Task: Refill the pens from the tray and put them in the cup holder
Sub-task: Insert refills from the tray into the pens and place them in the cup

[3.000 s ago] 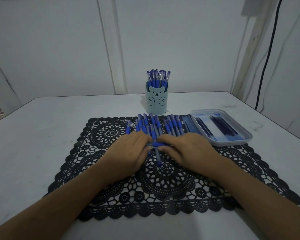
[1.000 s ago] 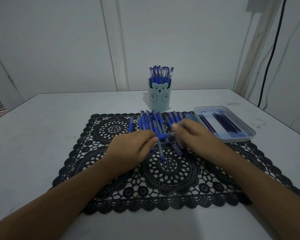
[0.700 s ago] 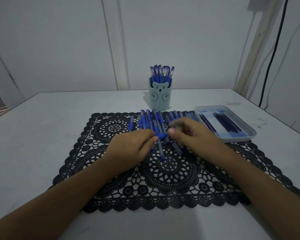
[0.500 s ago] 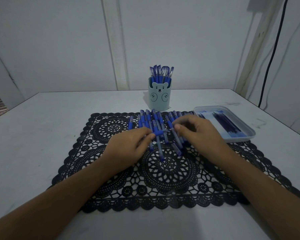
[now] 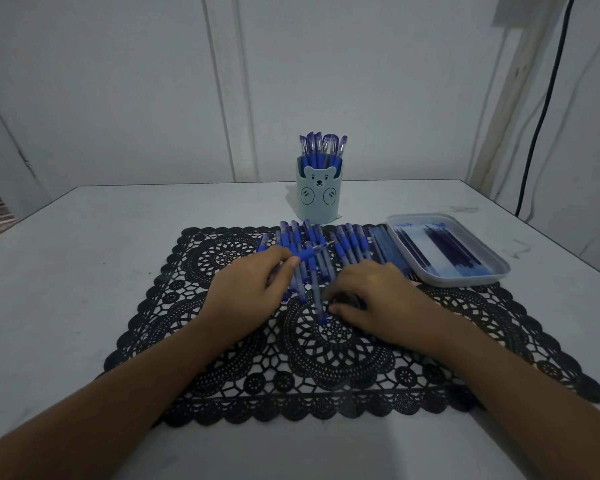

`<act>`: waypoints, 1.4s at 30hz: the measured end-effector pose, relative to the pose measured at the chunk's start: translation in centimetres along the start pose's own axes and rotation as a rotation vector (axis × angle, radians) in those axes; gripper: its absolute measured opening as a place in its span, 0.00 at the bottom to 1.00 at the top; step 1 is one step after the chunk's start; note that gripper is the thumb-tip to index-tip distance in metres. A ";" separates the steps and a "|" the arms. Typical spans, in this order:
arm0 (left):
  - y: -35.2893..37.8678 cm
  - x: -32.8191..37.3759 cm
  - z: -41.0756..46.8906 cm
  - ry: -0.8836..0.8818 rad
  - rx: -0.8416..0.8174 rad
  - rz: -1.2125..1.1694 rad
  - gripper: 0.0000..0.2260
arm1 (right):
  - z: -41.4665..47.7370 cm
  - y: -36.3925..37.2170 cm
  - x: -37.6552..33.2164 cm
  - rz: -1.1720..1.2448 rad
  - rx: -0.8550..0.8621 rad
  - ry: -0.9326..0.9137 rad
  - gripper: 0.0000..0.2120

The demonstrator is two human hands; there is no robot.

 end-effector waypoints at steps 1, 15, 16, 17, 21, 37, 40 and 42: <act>0.0 0.0 0.0 0.000 0.002 -0.005 0.14 | 0.0 -0.1 0.1 0.040 0.014 0.013 0.11; 0.4 1.3 -0.3 0.160 -0.053 0.071 0.17 | 0.1 -2.0 1.9 0.586 0.273 0.256 0.06; 0.4 1.3 -0.3 0.157 -0.052 0.067 0.16 | 0.0 -2.0 2.4 0.612 0.286 0.284 0.06; 0.4 1.1 -0.3 0.147 -0.044 0.058 0.17 | -0.1 -2.2 3.0 0.645 0.312 0.319 0.06; 0.3 0.3 -0.1 0.066 -0.007 0.046 0.15 | -1.0 -3.6 6.8 0.845 0.571 0.527 0.07; 0.2 -1.0 0.3 -0.110 -0.008 0.008 0.11 | -1.3 -2.9 9.1 -0.252 0.409 0.606 0.08; 0.2 -1.0 0.3 -0.107 -0.010 0.006 0.11 | -1.7 -4.2 9.5 -0.131 0.514 0.596 0.11; 0.2 -1.0 0.3 -0.107 -0.008 -0.001 0.11 | -2.3 -5.0 10.4 -0.119 0.569 0.654 0.12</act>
Point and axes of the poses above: each hand's wrist, its own z-axis towards the middle knuckle, its own y-axis out of the palm, x = y × z, the point moved 6 cm from there along z, towards the middle knuckle, and after that the axes turned 2 degrees about z, right-handed, at the moved point
